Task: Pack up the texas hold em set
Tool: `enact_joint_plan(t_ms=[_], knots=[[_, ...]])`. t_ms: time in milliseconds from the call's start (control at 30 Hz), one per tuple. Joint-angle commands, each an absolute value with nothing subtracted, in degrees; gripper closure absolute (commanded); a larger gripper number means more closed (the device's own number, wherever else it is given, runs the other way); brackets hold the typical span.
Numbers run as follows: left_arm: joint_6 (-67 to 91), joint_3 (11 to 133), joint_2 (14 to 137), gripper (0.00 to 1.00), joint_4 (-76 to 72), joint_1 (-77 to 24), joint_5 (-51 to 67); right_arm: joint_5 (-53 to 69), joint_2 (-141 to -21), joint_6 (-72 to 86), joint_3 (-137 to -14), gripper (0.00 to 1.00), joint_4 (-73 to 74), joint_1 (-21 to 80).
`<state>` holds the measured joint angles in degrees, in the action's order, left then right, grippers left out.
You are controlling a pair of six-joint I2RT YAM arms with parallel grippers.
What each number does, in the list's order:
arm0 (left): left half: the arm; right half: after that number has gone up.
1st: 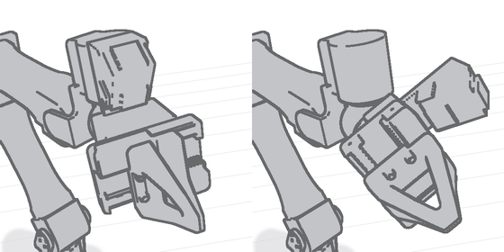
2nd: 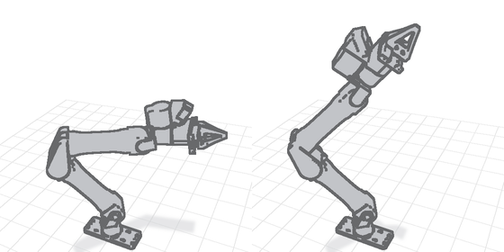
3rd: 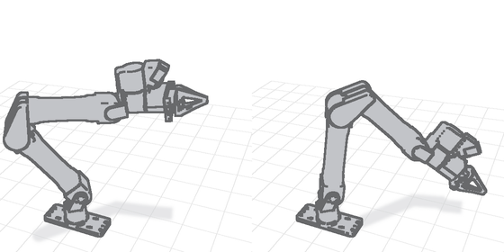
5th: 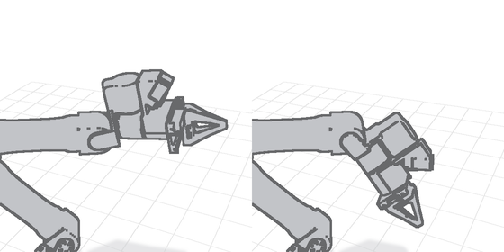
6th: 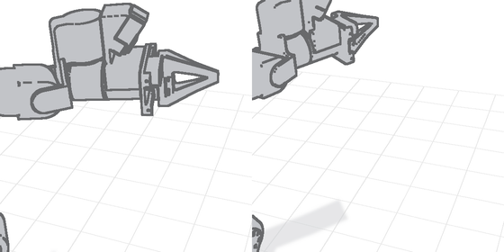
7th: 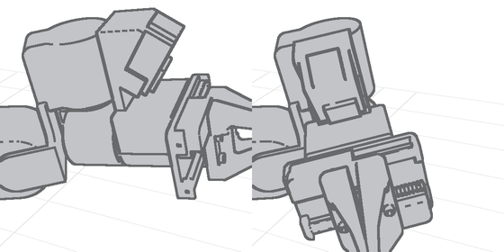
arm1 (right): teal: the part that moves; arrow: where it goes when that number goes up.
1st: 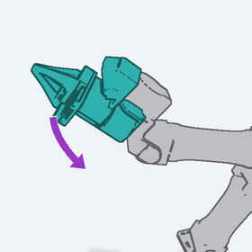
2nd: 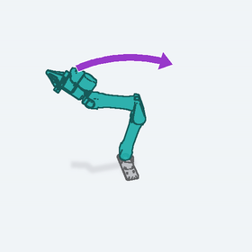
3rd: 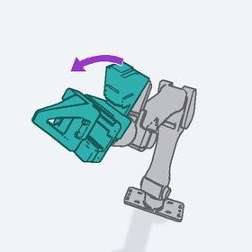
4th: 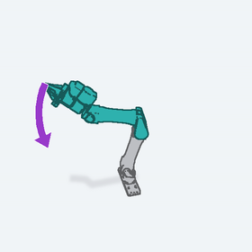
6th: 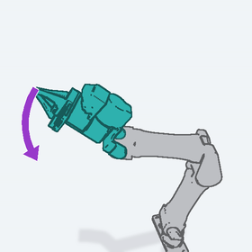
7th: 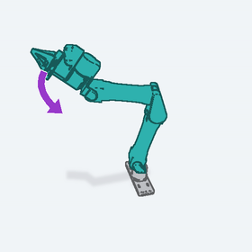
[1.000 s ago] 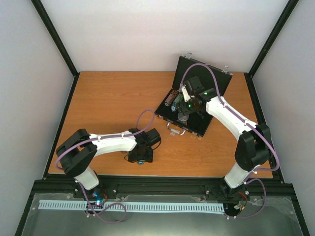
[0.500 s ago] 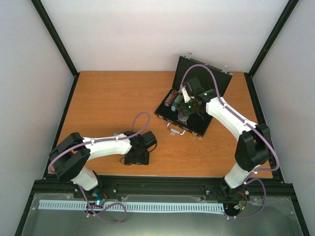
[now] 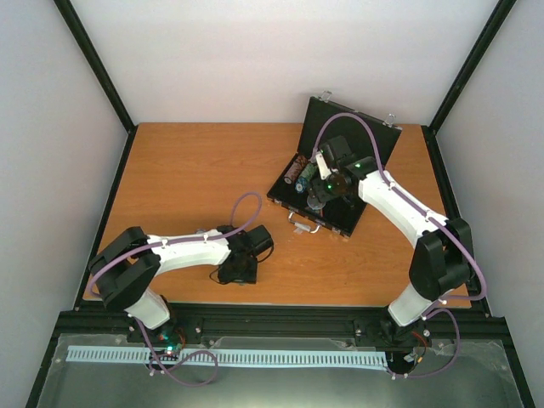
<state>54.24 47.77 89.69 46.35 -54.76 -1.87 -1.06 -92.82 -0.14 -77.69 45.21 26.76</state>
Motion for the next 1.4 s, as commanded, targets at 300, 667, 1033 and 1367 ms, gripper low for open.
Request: enact_joint_plan(t_ms=[300,667,1033,1367], knots=[[54.77,45.7,94.55,0.72,39.06,-55.48,2.28,-2.11,-90.44,-0.79,-76.14,0.2,44.52,26.89],[53.38,51.5,89.32,0.99,46.72,-55.55,-0.65,-2.55,-89.79,-0.58,-75.76,0.2,43.96,26.89],[56.03,57.38,81.13,0.99,50.09,-55.46,-1.29,-2.87,-87.05,0.93,-73.73,0.21,43.55,26.89],[55.9,62.89,79.66,0.99,51.11,-49.82,1.46,-0.2,-73.65,9.05,-61.74,0.2,35.38,26.8]])
